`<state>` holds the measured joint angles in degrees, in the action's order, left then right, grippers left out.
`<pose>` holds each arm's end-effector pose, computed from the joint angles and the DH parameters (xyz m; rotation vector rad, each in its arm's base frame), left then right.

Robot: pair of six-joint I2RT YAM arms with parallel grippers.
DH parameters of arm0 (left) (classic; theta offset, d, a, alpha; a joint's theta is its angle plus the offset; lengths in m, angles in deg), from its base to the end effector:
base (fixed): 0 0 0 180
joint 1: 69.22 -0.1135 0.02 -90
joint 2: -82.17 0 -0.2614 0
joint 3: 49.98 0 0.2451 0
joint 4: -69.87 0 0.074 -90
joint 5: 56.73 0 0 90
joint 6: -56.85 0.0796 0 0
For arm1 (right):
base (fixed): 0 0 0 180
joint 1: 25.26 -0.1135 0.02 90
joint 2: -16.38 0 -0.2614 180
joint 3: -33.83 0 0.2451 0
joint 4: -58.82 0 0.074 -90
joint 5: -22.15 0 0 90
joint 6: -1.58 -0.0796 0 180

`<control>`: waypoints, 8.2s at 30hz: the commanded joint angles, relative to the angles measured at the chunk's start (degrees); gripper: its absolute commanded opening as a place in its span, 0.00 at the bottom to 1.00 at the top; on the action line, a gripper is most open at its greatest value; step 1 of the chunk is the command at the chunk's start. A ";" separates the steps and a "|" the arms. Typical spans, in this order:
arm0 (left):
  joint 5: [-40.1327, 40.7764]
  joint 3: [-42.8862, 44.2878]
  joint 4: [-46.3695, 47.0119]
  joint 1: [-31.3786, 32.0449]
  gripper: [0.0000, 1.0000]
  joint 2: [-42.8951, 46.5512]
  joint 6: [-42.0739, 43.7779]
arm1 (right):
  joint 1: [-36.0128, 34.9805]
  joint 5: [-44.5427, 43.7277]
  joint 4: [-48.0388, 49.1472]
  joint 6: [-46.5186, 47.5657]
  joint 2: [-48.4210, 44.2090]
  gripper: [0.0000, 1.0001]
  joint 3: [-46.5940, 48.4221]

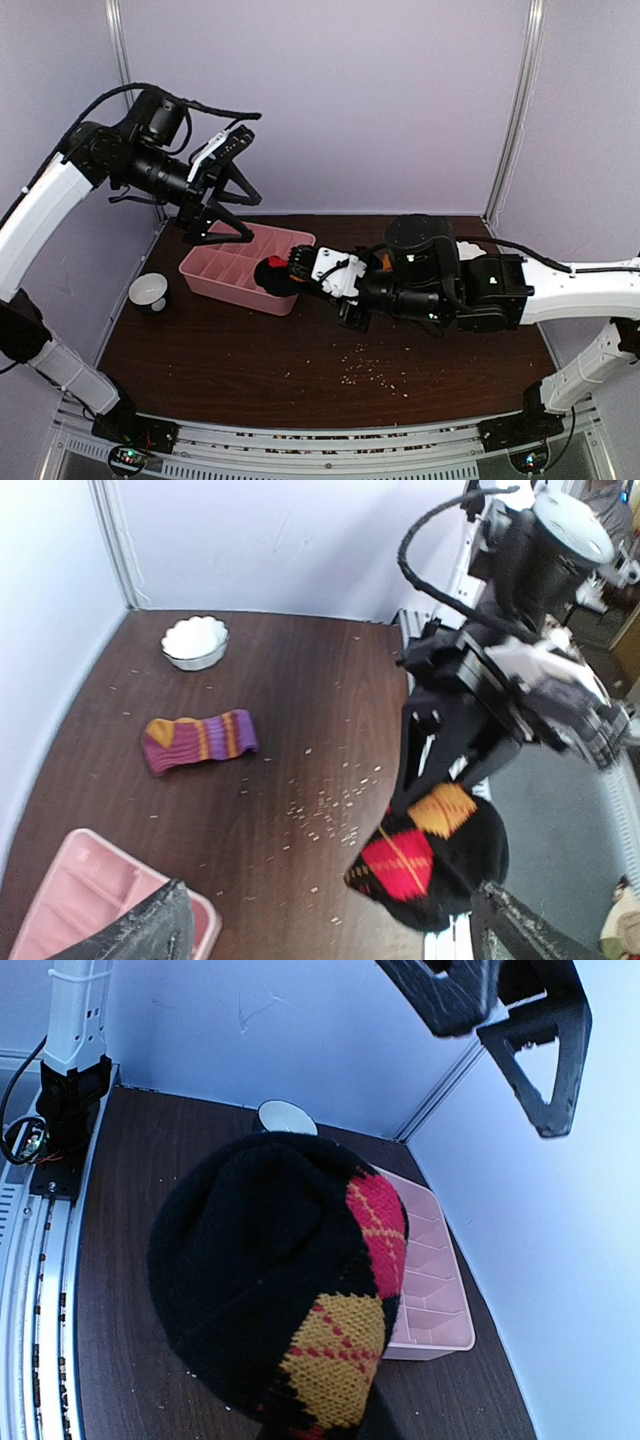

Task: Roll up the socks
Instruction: Roll the sock, then pass from the right arm to the left, then place the sock in the storage box, then pick up the sock from the center of the board, then flatten out the sock at the center of the board.

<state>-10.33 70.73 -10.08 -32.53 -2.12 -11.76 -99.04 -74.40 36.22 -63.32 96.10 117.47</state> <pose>0.1971 -0.2153 0.4285 1.4269 1.7757 -1.0183 0.1101 0.3459 0.3384 -1.4078 1.3087 0.4678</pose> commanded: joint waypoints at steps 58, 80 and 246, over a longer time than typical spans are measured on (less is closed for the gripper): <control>-2.10 -16.52 7.51 4.18 0.00 3.70 6.23 | 9.21 35.52 28.31 -38.51 4.10 0.58 -5.23; -8.20 -10.44 -4.44 2.48 0.60 -1.32 8.52 | 8.80 27.53 39.29 -45.08 7.21 0.00 -7.16; 20.98 -32.52 -11.63 -28.83 0.96 11.15 15.81 | 32.17 11.17 -35.32 -48.76 14.73 0.00 29.82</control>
<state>11.99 37.90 -21.46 -61.38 8.40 2.97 -70.60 -59.23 3.18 -109.92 106.66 141.62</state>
